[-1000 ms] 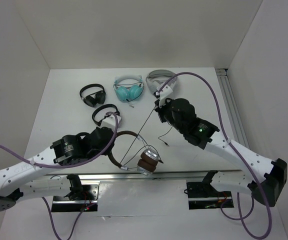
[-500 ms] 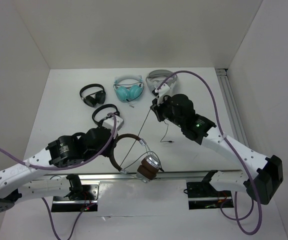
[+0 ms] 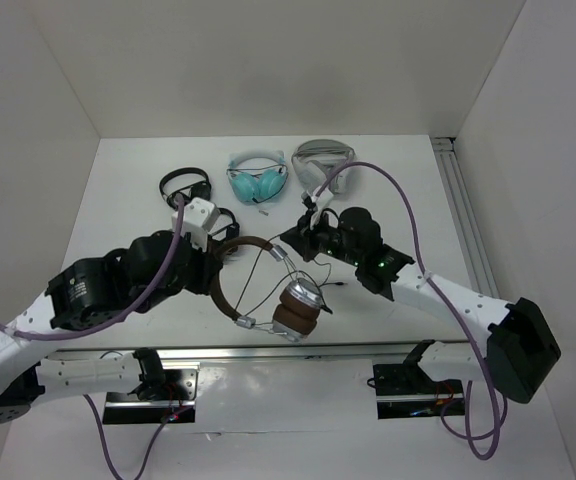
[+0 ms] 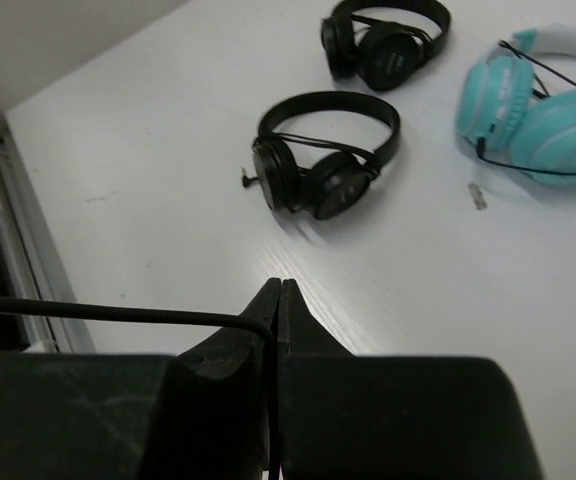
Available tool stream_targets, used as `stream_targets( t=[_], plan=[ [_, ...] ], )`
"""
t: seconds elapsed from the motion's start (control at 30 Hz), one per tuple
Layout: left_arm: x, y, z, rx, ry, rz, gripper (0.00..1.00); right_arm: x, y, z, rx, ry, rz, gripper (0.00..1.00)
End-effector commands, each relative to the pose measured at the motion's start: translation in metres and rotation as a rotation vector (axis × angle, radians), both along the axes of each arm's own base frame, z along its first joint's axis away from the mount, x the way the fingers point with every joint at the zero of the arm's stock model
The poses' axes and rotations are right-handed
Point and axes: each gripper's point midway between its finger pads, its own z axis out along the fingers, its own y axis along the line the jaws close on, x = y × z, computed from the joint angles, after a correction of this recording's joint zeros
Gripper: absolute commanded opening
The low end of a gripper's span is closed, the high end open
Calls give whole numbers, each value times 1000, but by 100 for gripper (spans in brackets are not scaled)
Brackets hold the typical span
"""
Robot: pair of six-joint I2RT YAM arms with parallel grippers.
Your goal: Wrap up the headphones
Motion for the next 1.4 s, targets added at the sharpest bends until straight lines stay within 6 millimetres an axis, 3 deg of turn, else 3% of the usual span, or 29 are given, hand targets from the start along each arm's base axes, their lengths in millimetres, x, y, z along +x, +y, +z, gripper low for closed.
stream_targets(
  t=[0.0, 0.17, 0.33, 0.47, 0.6, 0.63, 0.7, 1.0, 1.07, 1.1, 1.13, 1.2, 1.23, 1.27, 1.3, 1.33, 1.37],
  plan=[
    [6, -13, 56, -223, -41, 59, 0, -3, 15, -6, 127, 36, 52, 4],
    [15, -20, 72, -272, -36, 117, 0, -19, 43, -12, 237, 71, 148, 10],
    [22, -18, 88, -341, -26, 207, 0, -26, 62, -39, 233, 124, 168, 11],
    [30, -5, 99, -379, -46, 313, 0, -31, 64, -73, 249, 201, 167, 11],
    [38, 4, 109, -410, -65, 409, 0, -55, 72, -88, 264, 213, 217, 7],
    [41, 2, 104, -388, -62, 425, 0, -59, 70, -98, 250, 226, 208, 7],
    [46, 4, 110, -410, -76, 461, 0, -70, 74, -101, 259, 230, 226, 3],
    [67, 16, 106, -393, -84, 629, 0, -101, 81, -131, 192, 272, 214, 1],
    [78, 26, 103, -380, -92, 684, 0, -116, 88, -134, 150, 260, 210, 0],
    [82, 26, 99, -373, -78, 692, 0, -122, 90, -125, 155, 239, 215, 0],
    [86, 30, 94, -363, -70, 710, 0, -144, 95, -125, 127, 236, 250, 0],
    [98, 42, 83, -334, -59, 769, 0, -155, 95, -115, 123, 191, 207, 0],
    [100, 45, 78, -326, -48, 780, 0, -164, 95, -98, 142, 152, 211, 0],
    [104, 47, 68, -298, -42, 788, 0, -190, 96, -104, 94, 152, 250, 0],
    [112, 52, 67, -301, -50, 811, 0, -190, 96, -93, 97, 121, 204, 0],
    [114, 59, 59, -274, -51, 824, 0, -212, 95, -85, 77, 102, 240, 0],
    [117, 61, 54, -260, -46, 826, 0, -220, 95, -79, 70, 87, 247, 0]
  ],
)
